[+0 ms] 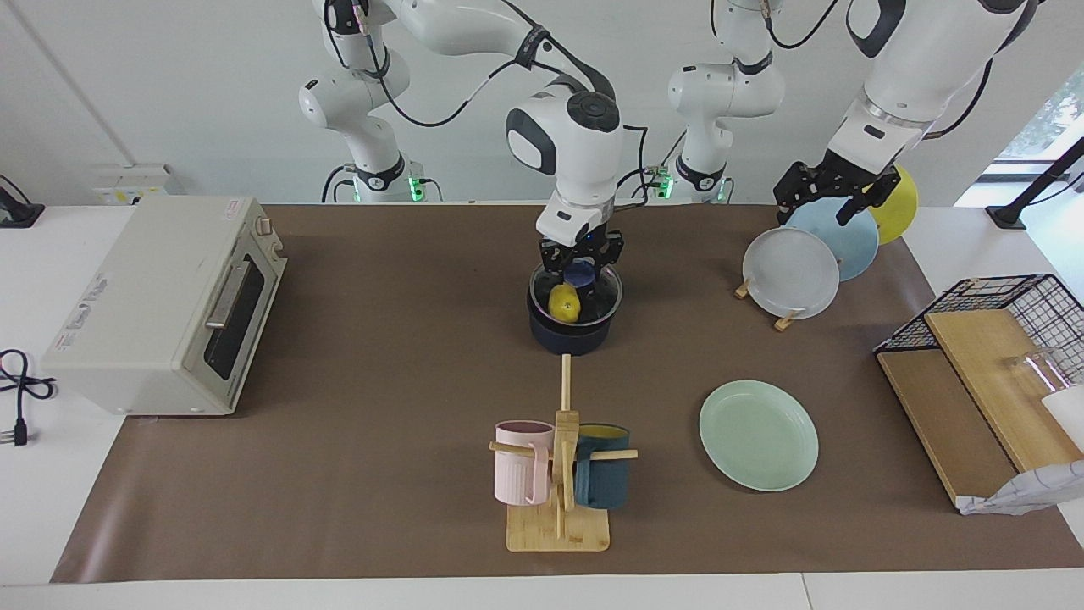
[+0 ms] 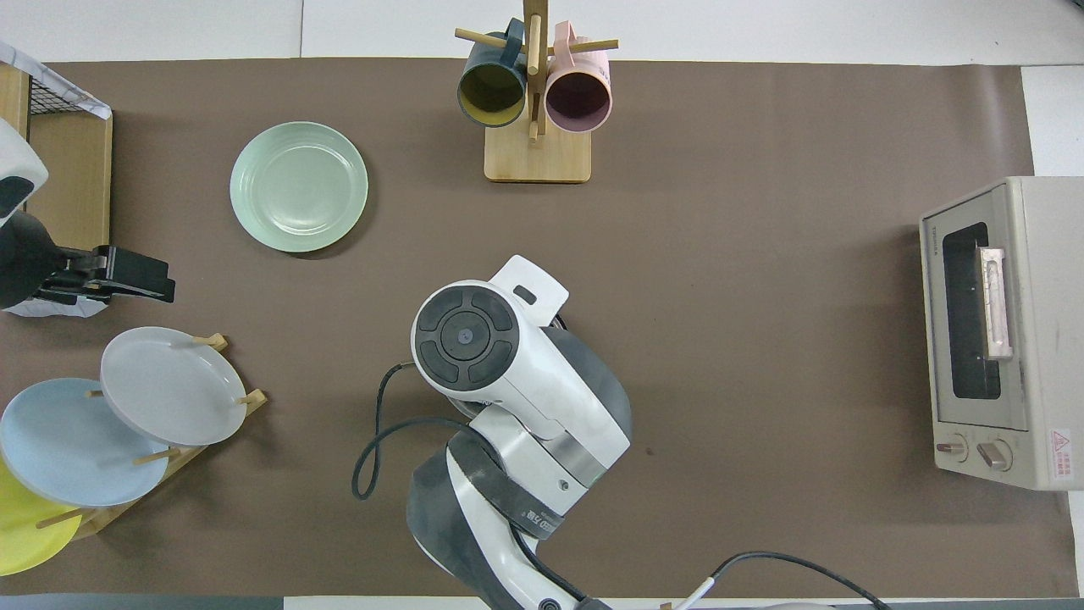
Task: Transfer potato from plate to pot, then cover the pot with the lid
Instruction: 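Lower the glass lid onto the black pot with the right gripper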
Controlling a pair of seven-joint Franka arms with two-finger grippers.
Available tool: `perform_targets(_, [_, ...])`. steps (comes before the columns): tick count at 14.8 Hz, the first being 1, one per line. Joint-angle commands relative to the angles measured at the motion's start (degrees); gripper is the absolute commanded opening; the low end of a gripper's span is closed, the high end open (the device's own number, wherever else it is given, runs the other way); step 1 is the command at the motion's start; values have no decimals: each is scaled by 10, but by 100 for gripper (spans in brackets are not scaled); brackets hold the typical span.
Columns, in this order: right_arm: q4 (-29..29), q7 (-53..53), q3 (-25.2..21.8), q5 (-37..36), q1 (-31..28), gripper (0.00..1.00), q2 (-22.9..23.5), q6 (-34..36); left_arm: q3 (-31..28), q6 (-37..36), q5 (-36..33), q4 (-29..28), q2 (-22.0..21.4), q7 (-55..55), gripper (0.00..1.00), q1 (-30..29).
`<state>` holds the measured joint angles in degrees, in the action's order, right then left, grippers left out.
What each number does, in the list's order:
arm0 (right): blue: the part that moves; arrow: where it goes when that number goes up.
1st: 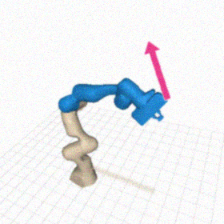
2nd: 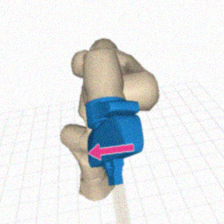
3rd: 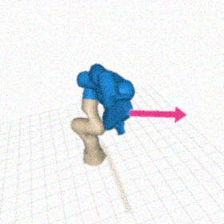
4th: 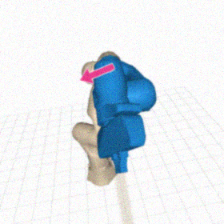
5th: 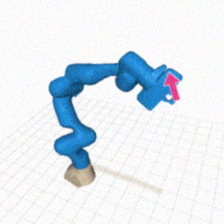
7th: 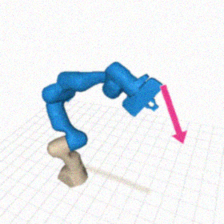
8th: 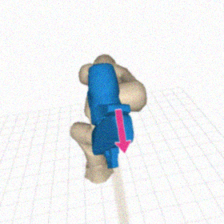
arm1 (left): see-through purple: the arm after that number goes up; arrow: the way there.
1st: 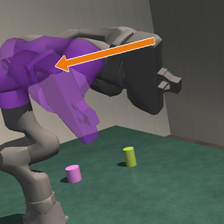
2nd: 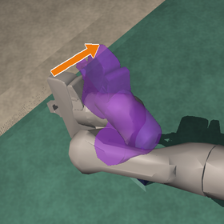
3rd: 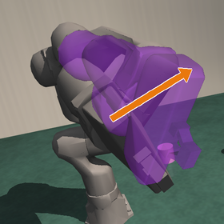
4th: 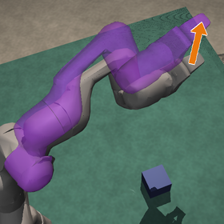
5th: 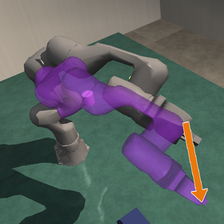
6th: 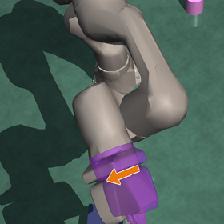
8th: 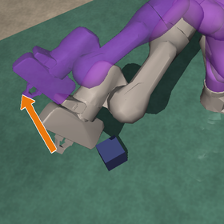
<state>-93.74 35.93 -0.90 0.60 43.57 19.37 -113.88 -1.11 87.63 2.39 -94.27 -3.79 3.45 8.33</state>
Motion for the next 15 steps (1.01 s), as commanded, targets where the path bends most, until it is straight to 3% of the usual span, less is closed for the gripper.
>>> perform_targets(1, [1, 9, 3, -10, -7, 0, 3, -7, 3, -10, 7, 0, -2, 7, 100, -9])
perform_targets(15, [-7, 9, 4, -6, -9, 0, 13, -19, 8, -15, -4, -1, -2, 6, 100, -15])
